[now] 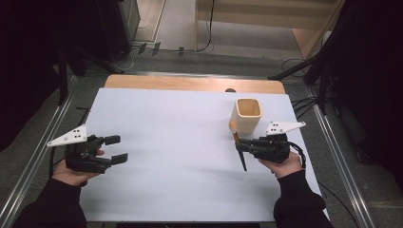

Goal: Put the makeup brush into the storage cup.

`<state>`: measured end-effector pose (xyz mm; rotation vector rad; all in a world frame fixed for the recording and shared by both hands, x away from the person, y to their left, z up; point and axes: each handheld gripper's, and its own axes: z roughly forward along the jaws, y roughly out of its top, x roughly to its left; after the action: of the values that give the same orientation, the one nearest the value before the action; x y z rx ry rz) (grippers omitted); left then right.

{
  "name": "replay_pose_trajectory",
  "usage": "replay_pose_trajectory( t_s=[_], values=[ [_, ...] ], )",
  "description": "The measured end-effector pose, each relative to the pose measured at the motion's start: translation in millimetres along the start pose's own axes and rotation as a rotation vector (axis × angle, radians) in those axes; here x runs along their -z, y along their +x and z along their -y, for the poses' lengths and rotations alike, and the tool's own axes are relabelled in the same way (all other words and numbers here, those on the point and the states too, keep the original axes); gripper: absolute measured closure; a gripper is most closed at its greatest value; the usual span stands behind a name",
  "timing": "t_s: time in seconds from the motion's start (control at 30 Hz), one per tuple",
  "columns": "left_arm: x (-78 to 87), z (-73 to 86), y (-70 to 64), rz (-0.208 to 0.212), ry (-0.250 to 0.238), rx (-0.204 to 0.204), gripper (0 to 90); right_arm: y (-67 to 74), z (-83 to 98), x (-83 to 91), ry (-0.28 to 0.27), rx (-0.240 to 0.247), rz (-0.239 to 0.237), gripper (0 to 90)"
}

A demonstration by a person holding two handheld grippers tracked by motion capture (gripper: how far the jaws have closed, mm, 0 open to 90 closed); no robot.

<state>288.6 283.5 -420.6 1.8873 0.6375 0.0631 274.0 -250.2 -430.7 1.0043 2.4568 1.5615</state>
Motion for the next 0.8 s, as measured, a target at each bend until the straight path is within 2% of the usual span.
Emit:
replay_pose_trajectory(
  t_s=[0.1,0.2,0.33,0.8],
  values=[
    [-5.2,-4.1,-2.2,0.016,0.006,-0.008,18.8,3.3,-4.8,-3.7,-0.008,0.007,-0.028,79.4],
    [-11.5,-11.0,-5.2,0.042,-0.002,-0.011,18.8,6.5,-8.3,-6.5,-0.01,0.026,-0.032,79.4],
    [-18.7,-16.3,-8.5,0.058,0.021,-0.029,18.8,9.8,-11.9,-9.7,-0.011,0.041,-0.044,79.4],
    [-37.3,-33.3,-16.7,0.115,0.036,-0.058,19.3,17.4,-19.9,-21.1,-0.012,0.059,-0.085,79.5]
  ],
)
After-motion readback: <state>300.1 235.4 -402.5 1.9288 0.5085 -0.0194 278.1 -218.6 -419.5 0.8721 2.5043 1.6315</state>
